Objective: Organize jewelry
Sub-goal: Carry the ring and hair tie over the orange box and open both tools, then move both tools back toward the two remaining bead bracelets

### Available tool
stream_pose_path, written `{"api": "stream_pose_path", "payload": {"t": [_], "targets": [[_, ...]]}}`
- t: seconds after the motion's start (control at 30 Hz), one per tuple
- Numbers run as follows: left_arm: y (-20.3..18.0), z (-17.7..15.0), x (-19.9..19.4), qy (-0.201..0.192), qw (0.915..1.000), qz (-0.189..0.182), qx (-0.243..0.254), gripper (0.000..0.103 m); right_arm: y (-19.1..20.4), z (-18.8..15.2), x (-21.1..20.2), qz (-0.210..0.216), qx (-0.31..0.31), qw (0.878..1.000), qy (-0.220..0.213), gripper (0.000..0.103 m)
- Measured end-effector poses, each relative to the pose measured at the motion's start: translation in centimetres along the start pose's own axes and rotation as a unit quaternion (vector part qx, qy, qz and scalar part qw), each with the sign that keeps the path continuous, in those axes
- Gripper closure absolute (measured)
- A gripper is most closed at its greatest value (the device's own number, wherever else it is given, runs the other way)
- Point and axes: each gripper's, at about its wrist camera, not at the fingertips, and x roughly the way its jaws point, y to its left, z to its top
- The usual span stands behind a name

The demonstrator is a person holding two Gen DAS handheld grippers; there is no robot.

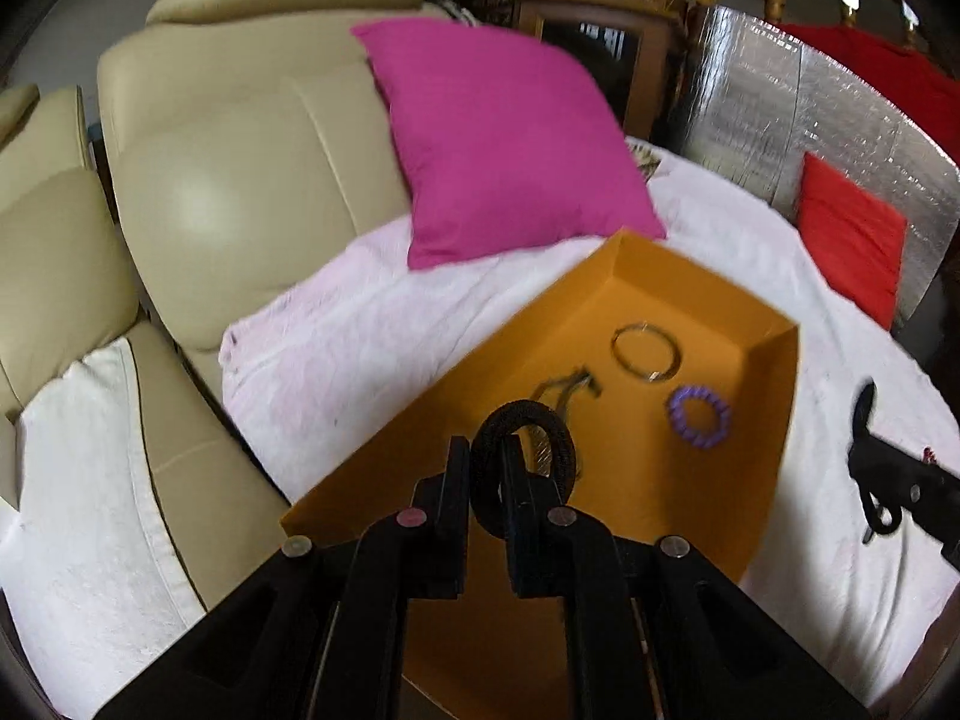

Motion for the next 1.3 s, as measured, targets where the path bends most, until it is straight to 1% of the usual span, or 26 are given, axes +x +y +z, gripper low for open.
{"api": "stream_pose_path", "payload": {"t": [0.07, 0.17, 0.27, 0.3, 0.33, 0.37, 0.4, 0.43, 0.47, 0.5, 0.6, 0.77, 0.87, 0.93, 0.97, 1.03, 1.17, 1.3], "targets": [[0.1, -0.5, 0.6, 0.01, 0.9999, -0.001, 0.002, 0.094, 0.9, 0.7, 2.0, -0.009, -0.018, 1.0, 0.015, 0.089], [-0.1, -0.5, 2.1, 0.031, 0.9995, -0.001, 0.005, 0.093, 1.6, 0.7, 4.2, -0.022, -0.034, 0.998, 0.04, 0.089], [-0.2, -0.7, 3.3, 0.047, 0.9989, 0.002, 0.008, 0.09, 1.7, 1.1, 6.6, -0.039, -0.041, 0.996, 0.066, 0.086], [-0.2, -0.8, 3.5, 0.051, 0.9987, 0.002, 0.008, 0.084, 1.6, 1.2, 7.1, -0.048, -0.043, 0.996, 0.069, 0.085], [-0.2, -0.9, 3.7, 0.054, 0.9985, 0.003, 0.008, 0.074, 1.5, 1.3, 7.5, -0.053, -0.043, 0.995, 0.073, 0.085], [-0.2, -1.0, 3.7, 0.055, 0.9985, 0.004, 0.009, 0.068, 1.3, 1.5, 8.2, -0.054, -0.039, 0.994, 0.082, 0.081], [-0.2, -0.9, 3.6, 0.053, 0.9985, 0.005, 0.01, 0.057, 1.1, 1.6, 8.7, -0.055, -0.033, 0.994, 0.092, 0.067], [-0.1, -0.9, 3.5, 0.05, 0.9987, 0.006, 0.009, 0.05, 0.8, 1.7, 8.9, -0.057, -0.025, 0.993, 0.097, 0.051], [-0.1, -0.8, 3.3, 0.046, 0.9989, 0.008, 0.007, 0.049, 0.4, 1.9, 8.8, -0.058, -0.015, 0.994, 0.092, 0.044], [0.0, -0.7, 3.1, 0.042, 0.9991, 0.009, 0.006, 0.049, 0.3, 2.0, 8.4, -0.055, -0.011, 0.995, 0.081, 0.039], [0.2, -0.4, 2.5, 0.038, 0.9992, 0.011, 0.006, 0.049, -0.7, 2.5, 6.3, -0.041, 0.011, 0.998, 0.044, 0.039], [-0.6, 0.2, 0.9, 0.023, 0.9995, 0.01, 0.017, 0.048, -3.4, 3.0, 1.4, -0.058, 0.046, 0.997, -0.008, 0.039], [-2.0, 0.6, -0.4, 0.01, 0.9994, 0.007, 0.032, 0.048, -5.4, 2.9, -1.6, -0.07, 0.067, 0.995, -0.022, 0.039], [-3.6, 0.8, -1.4, -0.002, 0.9989, 0.002, 0.047, 0.048, -7.0, 2.4, -4.1, -0.093, 0.074, 0.992, -0.035, 0.038], [-4.3, 0.9, -1.9, -0.006, 0.9985, 0.0, 0.054, 0.045, -7.5, 2.1, -5.1, -0.102, 0.077, 0.991, -0.038, 0.038], [-6.2, 1.1, -3.1, -0.017, 0.9974, -0.006, 0.07, 0.038, -9.2, 1.2, -7.6, -0.121, 0.088, 0.988, -0.048, 0.038], [-10.0, 1.2, -5.1, -0.034, 0.9939, -0.018, 0.103, 0.036, -12.1, -0.6, -11.6, -0.146, 0.113, 0.981, -0.062, 0.038], [-13.5, 1.2, -6.8, -0.047, 0.9896, -0.025, 0.133, 0.036, -15.2, -2.4, -15.9, -0.172, 0.137, 0.972, -0.084, 0.037]]}}
